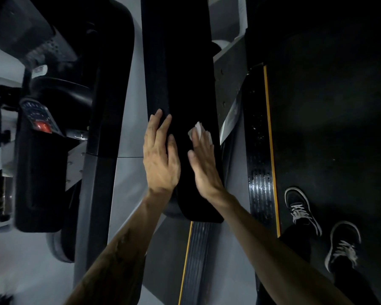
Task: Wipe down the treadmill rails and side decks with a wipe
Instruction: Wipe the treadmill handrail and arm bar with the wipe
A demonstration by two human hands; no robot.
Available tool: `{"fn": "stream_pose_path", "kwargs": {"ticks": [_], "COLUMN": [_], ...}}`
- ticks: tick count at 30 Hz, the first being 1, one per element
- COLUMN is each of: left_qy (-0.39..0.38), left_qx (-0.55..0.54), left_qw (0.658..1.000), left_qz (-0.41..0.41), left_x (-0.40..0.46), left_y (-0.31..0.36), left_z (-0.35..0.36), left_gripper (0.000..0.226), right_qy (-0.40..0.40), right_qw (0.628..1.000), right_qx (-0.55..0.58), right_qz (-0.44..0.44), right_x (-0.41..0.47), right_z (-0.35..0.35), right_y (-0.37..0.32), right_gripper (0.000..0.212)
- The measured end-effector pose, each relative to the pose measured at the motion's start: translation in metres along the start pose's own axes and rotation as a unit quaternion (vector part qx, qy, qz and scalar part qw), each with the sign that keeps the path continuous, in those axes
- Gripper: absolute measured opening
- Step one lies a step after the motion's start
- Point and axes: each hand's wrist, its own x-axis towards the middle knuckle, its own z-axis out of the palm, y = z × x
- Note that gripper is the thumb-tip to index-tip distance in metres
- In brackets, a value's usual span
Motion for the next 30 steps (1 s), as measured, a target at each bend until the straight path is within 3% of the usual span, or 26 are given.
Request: {"fn": "stream_pose_path", "kwargs": {"ticks": [4,7,13,19,23,30], "left_qy": [0.004,-0.002,-0.005,-0.007,-0.007,-0.003], "left_qx": [-0.003,-0.006,-0.031,-0.037,-0.035,-0.031], "left_qw": [1.000,1.000,1.000,0.999,0.999,1.000], "left_qz": [0.002,0.005,0.003,-0.002,0.003,0.001], "left_x": [0.000,0.000,0.000,0.000,0.000,0.000], "left_y": [-0.001,-0.002,-0.004,-0.002,-0.002,-0.002], "left_z": [0.001,0.000,-0.001,-0.002,-0.002,-0.002], "left_gripper": [0.042,0.042,0.042,0.041,0.040,0.040], "right_qy": [-0.001,0.008,-0.005,-0.001,0.016,-0.030], "right_qw": [0.999,1.000,0.997,0.999,1.000,0.988], "right_qx": [0.013,0.006,-0.028,-0.036,-0.018,-0.046], "right_qz": [0.035,0.008,-0.078,-0.038,-0.014,-0.148], "right_x": [0.012,-0.013,-0.040,0.009,-0.004,-0.042], "right_z": [-0.011,-0.006,0.009,-0.001,-0.002,0.002], "right_y": [0.025,0.033,0.005,0.004,0.018,0.002], "right_gripper": [0.078,0.070,0.073,0.076,0.075,0.072]}}
